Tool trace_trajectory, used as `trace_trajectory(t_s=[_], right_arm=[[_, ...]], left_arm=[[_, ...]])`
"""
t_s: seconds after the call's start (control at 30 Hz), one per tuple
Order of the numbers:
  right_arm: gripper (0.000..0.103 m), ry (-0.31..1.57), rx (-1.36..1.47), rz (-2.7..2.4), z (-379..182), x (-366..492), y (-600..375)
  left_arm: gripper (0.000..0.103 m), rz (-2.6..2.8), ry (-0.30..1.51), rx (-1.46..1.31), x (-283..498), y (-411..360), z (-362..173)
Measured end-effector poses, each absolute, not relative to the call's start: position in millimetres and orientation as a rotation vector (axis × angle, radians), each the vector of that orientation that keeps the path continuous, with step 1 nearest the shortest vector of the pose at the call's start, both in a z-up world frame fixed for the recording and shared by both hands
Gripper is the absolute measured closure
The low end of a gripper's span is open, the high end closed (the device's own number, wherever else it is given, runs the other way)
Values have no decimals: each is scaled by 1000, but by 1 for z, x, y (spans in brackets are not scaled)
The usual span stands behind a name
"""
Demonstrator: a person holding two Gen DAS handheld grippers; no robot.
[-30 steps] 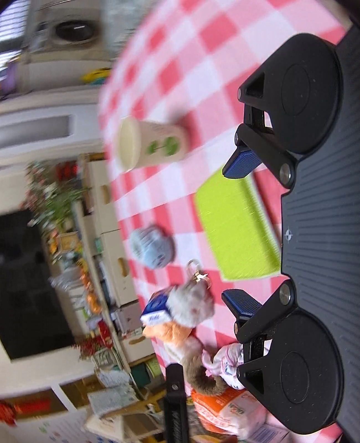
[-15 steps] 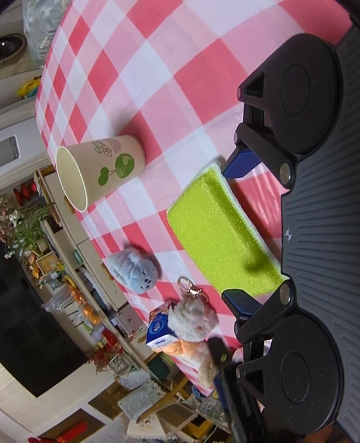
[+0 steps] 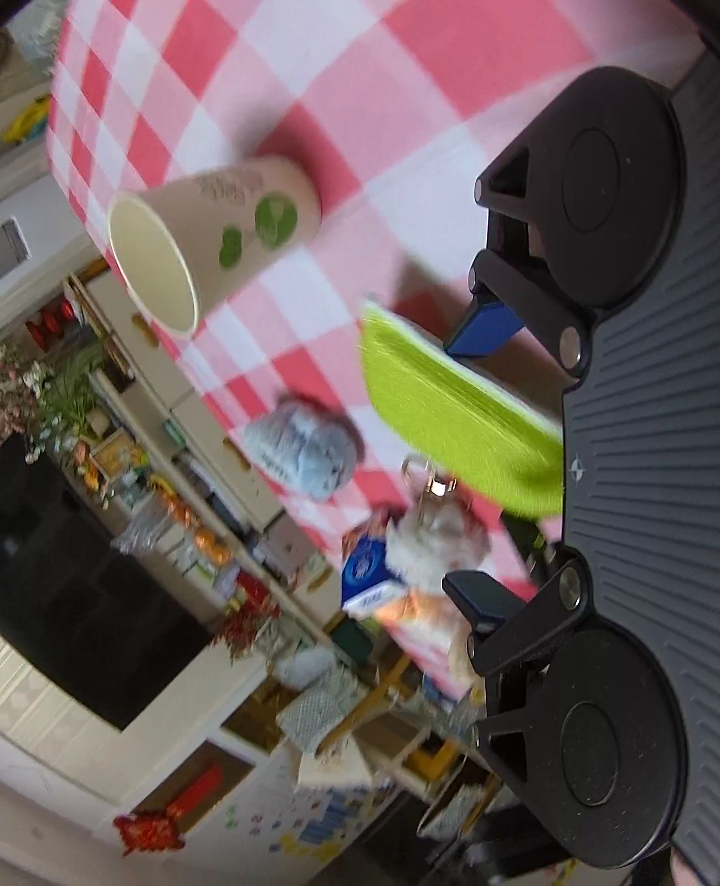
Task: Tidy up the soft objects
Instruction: 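Tilt the right gripper and grasp the green sponge by its edge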
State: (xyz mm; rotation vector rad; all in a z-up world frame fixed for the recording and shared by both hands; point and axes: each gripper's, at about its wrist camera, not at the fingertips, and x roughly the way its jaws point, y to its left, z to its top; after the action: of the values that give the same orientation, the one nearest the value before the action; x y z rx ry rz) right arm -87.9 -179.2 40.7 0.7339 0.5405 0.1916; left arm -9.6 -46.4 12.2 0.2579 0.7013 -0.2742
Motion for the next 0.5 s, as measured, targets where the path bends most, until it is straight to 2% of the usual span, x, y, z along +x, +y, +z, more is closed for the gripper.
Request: trace_trajectory(t_s=[0.07, 0.23, 0.33, 0.4, 0.5], right_arm=[[0, 524, 736, 225, 43, -87, -177], [11, 516, 632, 283, 52, -77, -159], [28, 526, 578, 263, 53, -68, -152], [48, 542, 558, 228, 52, -61, -152], [61, 569, 562, 189, 47, -51, -156]], left_arm=[[9, -282, 716, 237, -10, -45, 11], [9, -313, 721, 230, -14, -47, 10], [9, -319, 722, 231, -14, -48, 9], [9, -319, 724, 230, -14, -48, 9], [9, -307, 718, 213, -14, -46, 12]])
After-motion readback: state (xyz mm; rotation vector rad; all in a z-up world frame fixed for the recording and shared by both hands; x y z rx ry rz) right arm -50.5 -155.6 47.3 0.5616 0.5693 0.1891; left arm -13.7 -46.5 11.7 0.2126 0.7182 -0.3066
